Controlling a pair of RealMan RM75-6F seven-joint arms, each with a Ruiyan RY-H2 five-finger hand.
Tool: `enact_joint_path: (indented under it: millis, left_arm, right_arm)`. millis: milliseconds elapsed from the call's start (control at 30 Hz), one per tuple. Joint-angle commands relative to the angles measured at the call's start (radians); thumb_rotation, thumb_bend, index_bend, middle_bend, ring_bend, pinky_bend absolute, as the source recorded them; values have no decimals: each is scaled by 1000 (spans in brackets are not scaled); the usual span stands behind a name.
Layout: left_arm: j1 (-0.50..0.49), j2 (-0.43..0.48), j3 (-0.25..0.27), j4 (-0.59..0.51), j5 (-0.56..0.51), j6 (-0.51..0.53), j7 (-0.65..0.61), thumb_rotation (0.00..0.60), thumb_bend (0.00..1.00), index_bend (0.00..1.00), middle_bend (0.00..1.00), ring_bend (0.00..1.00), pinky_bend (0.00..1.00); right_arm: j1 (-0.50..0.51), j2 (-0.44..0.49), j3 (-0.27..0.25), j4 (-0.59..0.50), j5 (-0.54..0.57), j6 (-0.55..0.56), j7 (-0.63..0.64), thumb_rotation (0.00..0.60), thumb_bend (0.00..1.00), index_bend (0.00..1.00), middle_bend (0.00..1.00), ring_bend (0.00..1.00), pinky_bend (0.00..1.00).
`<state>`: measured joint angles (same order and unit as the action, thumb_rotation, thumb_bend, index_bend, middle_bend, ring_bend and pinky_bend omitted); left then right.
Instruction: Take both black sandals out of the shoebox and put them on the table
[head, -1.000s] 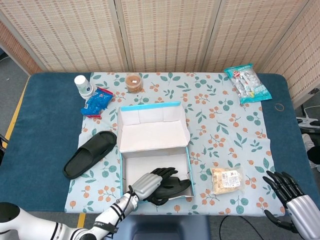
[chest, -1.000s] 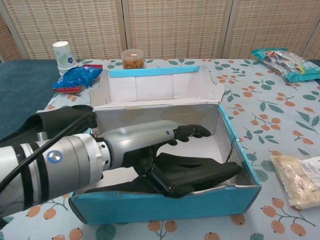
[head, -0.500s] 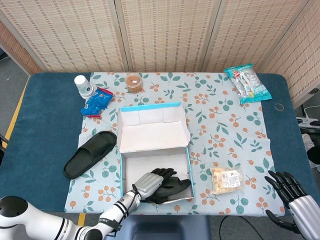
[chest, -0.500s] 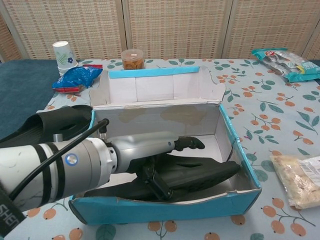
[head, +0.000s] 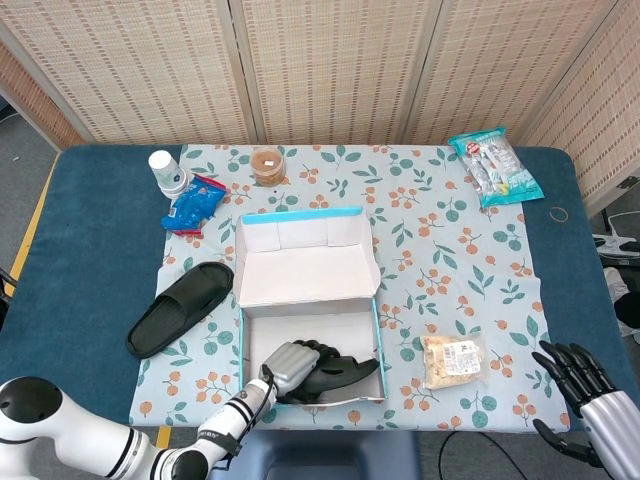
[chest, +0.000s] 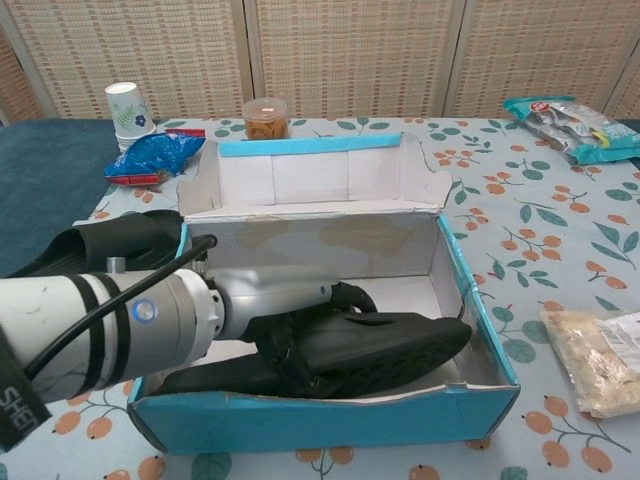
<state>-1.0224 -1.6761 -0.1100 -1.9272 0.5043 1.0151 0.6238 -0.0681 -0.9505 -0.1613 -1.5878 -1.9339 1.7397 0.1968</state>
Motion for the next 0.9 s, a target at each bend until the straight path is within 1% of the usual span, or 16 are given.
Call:
enact_joint_path:
  millis: [33,67,167,367,500,633,767,900]
  left_arm:
    - [5,-15,1,3,16,35,-3,600,589,624,455,323,331]
    - [9,-20,4,5,30,53,-2,600,612,652,487,347,350]
    - [23,-34,14,7,74,88,-5,600,651,700,540,385,386]
    - [55,-21,40,-16,199,144,0,600,666,704,545,386,405]
    - [81,-2,33,-48,262,155,-41,600,667,704,545,386,408]
    - [106,34,6,-84,328,151,-108,600,665,703,544,386,416]
    - [131,115,-21,-154,400,134,-179,600,658,695,540,382,416]
    - [174,214,-29,-218,509,185,-201,600,655,690,537,376,417]
  right_arm:
    - [0,0,0,0,0,-1,-1,555,200,0,0,0,0]
    - [0,0,0,-1,1,-1,-2,555,200,0,0,0,0]
    - [0,0,1,-1,3,-3,-1,555,200,0,0,0,0]
    - [0,2,1,-4,5,-4,-2,555,200,0,0,0,0]
    - [0,1,0,-5,5,-5,-6,554,200,0,0,0,0]
    - [-1,1,1,-6,5,-5,-7,554,200,0,0,0,0]
    - [0,0,2,-5,9,-8,-10,555,200,0,0,0,0]
    - [-1,-2,2,-8,5,-10,-21,554,200,0,0,0,0]
